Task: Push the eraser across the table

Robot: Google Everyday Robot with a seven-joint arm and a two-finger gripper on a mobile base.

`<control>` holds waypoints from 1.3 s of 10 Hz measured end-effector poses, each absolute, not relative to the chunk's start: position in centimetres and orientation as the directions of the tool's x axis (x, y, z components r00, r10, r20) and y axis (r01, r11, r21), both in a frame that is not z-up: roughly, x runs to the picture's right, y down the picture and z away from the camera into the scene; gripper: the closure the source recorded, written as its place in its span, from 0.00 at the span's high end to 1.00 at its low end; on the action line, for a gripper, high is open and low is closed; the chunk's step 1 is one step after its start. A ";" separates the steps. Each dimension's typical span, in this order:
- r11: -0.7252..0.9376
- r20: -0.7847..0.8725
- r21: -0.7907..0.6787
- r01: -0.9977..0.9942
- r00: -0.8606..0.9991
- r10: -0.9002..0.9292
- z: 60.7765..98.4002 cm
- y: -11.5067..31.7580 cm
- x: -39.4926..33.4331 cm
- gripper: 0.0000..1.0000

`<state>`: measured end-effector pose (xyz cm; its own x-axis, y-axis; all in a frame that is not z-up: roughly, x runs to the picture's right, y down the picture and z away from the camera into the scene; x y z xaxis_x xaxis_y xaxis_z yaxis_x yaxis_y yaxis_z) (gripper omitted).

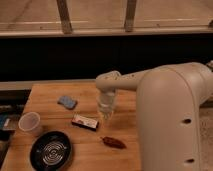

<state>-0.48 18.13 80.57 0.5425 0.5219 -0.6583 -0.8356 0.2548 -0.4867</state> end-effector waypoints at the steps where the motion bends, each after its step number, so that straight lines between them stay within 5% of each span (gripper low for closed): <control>1: 0.253 -0.664 -0.489 -0.835 0.545 0.512 81.3 18.8 -0.9 0.00; 13: 0.274 -0.637 -0.568 -0.776 0.626 0.451 83.1 21.2 -5.7 0.00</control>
